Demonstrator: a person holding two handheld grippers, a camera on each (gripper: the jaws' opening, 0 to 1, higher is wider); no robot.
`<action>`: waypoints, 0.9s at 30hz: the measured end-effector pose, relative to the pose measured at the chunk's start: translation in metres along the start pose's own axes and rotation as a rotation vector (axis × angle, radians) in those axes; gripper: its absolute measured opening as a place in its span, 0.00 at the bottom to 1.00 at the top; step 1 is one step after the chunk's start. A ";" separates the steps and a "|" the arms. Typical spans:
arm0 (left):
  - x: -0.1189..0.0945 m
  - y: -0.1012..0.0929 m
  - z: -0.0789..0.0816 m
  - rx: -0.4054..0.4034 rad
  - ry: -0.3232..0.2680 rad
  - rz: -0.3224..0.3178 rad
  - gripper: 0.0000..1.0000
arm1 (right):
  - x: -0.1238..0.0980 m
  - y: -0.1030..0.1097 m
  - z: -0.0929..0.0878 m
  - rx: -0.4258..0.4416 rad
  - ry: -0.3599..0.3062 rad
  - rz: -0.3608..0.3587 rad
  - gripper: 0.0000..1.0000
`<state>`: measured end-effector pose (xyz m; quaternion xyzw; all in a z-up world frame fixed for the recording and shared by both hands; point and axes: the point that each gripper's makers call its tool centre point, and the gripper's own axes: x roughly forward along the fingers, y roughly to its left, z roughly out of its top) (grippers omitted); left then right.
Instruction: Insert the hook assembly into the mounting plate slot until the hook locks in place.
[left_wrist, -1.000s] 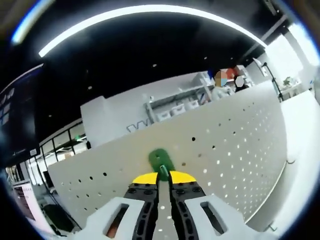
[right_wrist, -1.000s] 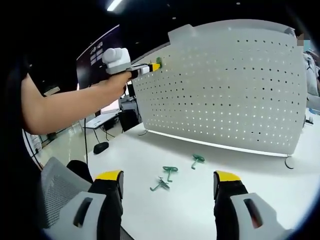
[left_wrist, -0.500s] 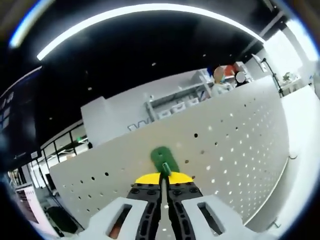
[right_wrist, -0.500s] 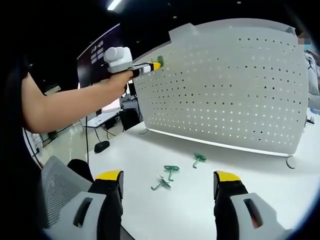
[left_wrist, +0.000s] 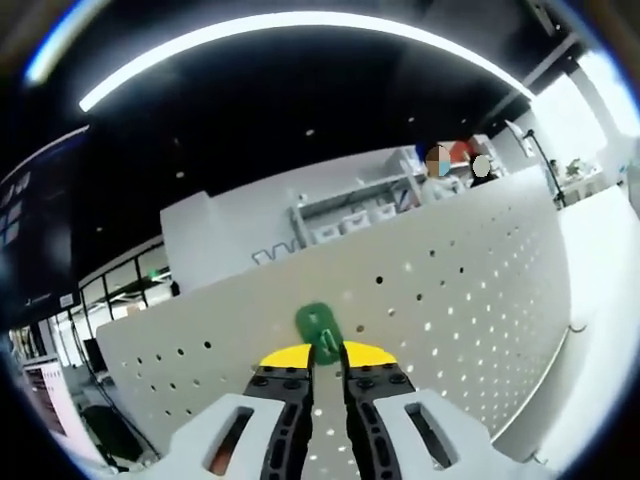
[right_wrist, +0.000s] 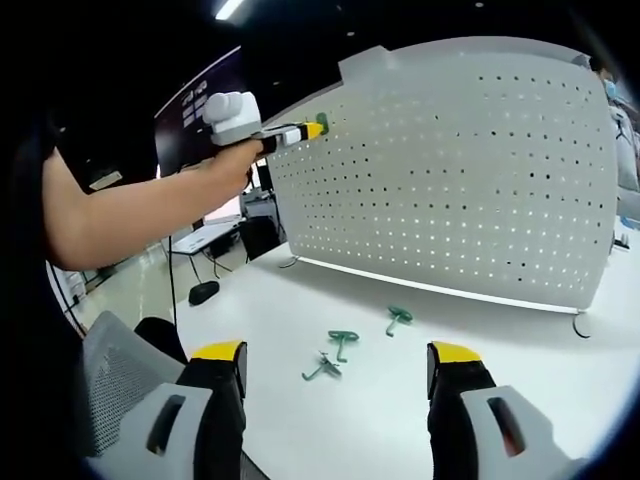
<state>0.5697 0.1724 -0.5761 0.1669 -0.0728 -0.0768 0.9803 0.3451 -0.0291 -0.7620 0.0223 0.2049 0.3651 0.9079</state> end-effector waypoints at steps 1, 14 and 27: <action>0.000 0.000 0.000 -0.003 -0.002 0.002 0.11 | 0.000 0.000 0.000 0.001 -0.001 -0.001 0.72; -0.011 0.005 0.001 -0.027 -0.005 0.009 0.17 | -0.001 0.000 0.001 -0.008 -0.004 -0.001 0.72; -0.035 0.003 -0.012 -0.053 0.026 -0.009 0.21 | -0.001 0.002 0.000 -0.020 -0.001 0.000 0.72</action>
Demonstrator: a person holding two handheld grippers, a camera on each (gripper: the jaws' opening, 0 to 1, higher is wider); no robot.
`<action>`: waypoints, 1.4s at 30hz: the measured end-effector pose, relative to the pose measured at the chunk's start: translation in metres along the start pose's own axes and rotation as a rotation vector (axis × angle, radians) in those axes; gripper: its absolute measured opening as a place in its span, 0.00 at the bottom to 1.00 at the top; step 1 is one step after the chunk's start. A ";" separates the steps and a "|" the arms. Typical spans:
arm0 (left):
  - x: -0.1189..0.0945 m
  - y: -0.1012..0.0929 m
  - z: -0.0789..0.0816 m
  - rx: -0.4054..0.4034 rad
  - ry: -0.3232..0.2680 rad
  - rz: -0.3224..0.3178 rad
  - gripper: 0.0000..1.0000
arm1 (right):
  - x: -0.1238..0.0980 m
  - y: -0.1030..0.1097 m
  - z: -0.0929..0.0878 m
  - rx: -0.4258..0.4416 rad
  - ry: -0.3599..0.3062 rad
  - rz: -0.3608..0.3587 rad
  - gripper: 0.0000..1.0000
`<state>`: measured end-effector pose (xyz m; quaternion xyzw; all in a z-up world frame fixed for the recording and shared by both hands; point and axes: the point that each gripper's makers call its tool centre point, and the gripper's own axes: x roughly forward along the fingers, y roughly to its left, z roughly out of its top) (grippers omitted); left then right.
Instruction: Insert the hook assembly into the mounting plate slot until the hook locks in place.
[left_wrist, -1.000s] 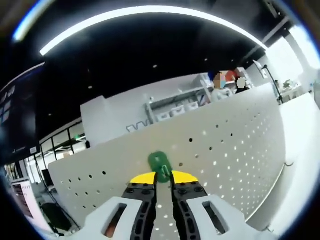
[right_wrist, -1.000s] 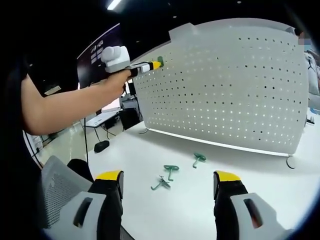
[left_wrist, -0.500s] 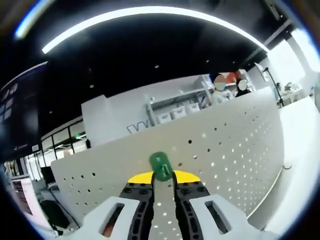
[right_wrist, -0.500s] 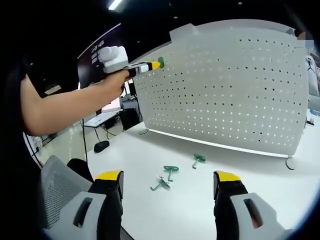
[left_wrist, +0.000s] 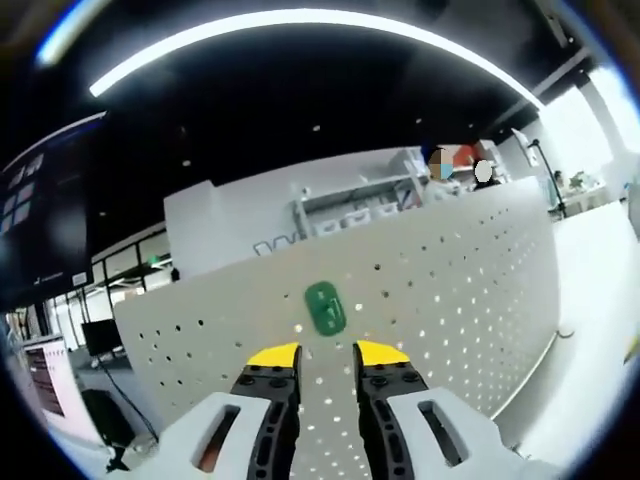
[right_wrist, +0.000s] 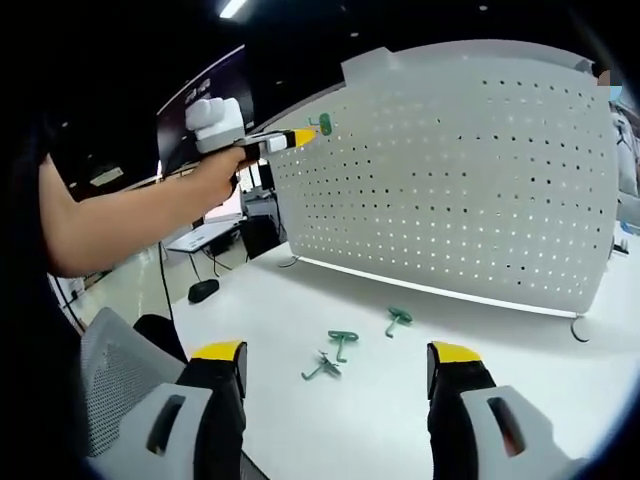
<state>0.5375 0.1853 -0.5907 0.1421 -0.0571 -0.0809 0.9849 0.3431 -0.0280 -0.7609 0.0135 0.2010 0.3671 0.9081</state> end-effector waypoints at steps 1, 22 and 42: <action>-0.002 -0.002 -0.002 0.001 0.005 -0.004 0.21 | 0.000 0.000 0.000 0.000 0.001 0.000 0.72; -0.043 -0.041 -0.046 -0.030 0.101 -0.101 0.21 | 0.001 0.003 -0.003 -0.017 0.016 0.006 0.72; -0.072 -0.109 -0.105 -0.033 0.253 -0.305 0.20 | 0.002 0.003 -0.004 -0.025 0.021 0.008 0.72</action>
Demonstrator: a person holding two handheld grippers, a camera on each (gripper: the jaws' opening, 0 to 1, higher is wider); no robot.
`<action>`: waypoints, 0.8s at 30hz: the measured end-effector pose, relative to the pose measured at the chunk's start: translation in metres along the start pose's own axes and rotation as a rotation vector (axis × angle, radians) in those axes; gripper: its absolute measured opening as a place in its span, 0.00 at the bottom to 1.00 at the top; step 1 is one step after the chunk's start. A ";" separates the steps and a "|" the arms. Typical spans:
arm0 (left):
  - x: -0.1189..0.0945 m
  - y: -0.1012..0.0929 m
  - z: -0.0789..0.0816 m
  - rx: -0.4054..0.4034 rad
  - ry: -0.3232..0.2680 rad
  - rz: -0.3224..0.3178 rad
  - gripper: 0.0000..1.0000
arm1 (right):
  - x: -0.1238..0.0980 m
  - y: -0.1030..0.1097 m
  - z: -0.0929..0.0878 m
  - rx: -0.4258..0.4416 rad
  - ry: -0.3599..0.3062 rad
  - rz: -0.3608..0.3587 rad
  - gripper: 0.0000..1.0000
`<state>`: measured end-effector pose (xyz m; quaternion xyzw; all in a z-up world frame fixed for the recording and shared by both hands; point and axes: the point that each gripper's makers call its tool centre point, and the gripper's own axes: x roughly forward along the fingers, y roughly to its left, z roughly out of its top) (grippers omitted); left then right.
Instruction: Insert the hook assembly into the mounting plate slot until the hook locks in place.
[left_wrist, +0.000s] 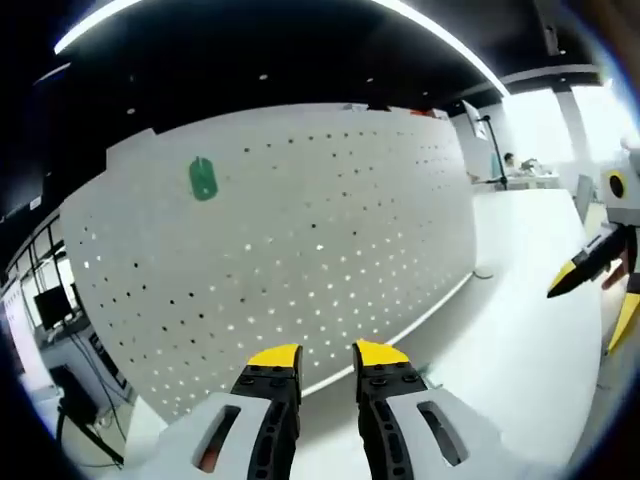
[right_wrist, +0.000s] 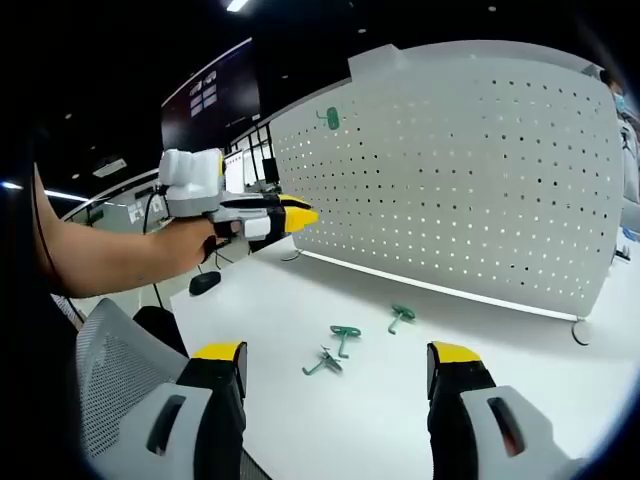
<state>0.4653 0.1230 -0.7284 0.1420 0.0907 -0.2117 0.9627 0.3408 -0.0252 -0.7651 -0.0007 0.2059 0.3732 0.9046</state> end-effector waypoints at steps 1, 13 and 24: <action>0.001 -0.003 -0.003 -0.001 0.008 -0.008 0.21 | 0.000 0.000 0.000 0.000 0.000 -0.001 0.72; 0.015 -0.049 -0.041 0.051 0.139 -0.189 0.22 | 0.000 -0.002 0.001 0.004 -0.003 -0.007 0.72; 0.021 -0.080 -0.066 0.120 0.223 -0.318 0.19 | 0.000 -0.003 -0.001 0.007 0.002 -0.012 0.72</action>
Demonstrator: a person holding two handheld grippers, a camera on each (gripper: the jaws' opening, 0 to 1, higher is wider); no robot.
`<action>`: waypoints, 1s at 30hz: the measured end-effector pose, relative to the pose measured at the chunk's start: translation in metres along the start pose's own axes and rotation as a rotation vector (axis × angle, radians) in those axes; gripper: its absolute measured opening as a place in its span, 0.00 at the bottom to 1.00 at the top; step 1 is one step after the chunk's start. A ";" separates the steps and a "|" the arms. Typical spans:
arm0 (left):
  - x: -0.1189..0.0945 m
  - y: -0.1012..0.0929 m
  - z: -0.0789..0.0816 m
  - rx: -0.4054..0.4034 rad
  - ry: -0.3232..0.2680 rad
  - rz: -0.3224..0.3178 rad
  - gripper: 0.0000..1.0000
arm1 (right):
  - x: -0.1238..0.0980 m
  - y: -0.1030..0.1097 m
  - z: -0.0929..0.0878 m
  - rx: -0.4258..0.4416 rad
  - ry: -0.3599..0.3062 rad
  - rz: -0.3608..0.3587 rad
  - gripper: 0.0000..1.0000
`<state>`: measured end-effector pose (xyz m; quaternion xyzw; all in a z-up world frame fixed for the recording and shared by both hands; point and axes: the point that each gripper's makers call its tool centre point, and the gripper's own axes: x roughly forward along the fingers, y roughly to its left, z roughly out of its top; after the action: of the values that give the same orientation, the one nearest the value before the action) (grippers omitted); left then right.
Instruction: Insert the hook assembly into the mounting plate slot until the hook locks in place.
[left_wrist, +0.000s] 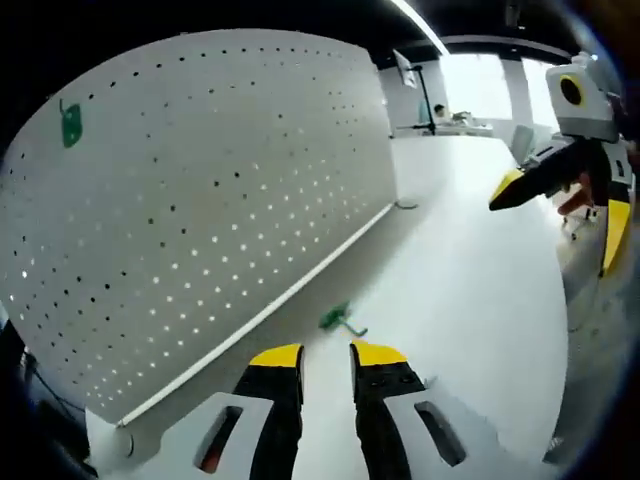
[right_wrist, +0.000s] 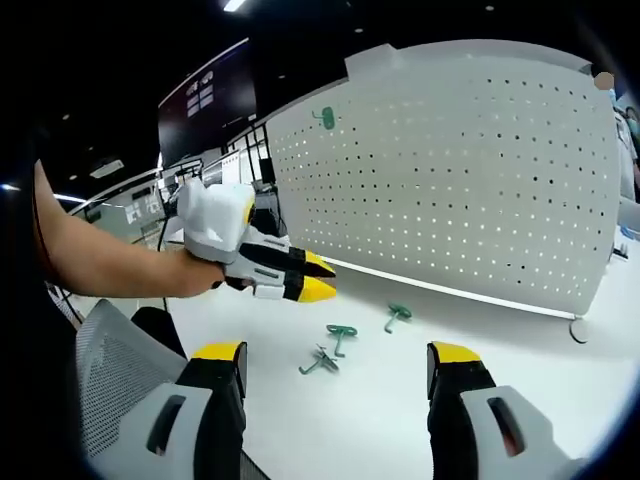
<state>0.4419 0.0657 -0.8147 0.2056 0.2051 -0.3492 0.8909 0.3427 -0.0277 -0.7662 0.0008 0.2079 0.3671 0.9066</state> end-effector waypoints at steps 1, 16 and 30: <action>0.001 -0.002 -0.001 0.005 0.007 -0.009 0.19 | 0.000 0.000 0.000 0.001 0.000 0.000 0.72; 0.023 -0.027 -0.021 0.082 0.089 -0.104 0.15 | -0.002 -0.003 0.000 0.010 -0.002 -0.009 0.72; 0.035 -0.035 -0.032 0.133 0.134 -0.148 0.08 | -0.003 -0.005 0.001 0.018 -0.008 -0.016 0.72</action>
<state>0.4338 0.0402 -0.8668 0.2714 0.2553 -0.4123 0.8314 0.3444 -0.0329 -0.7646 0.0088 0.2077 0.3578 0.9104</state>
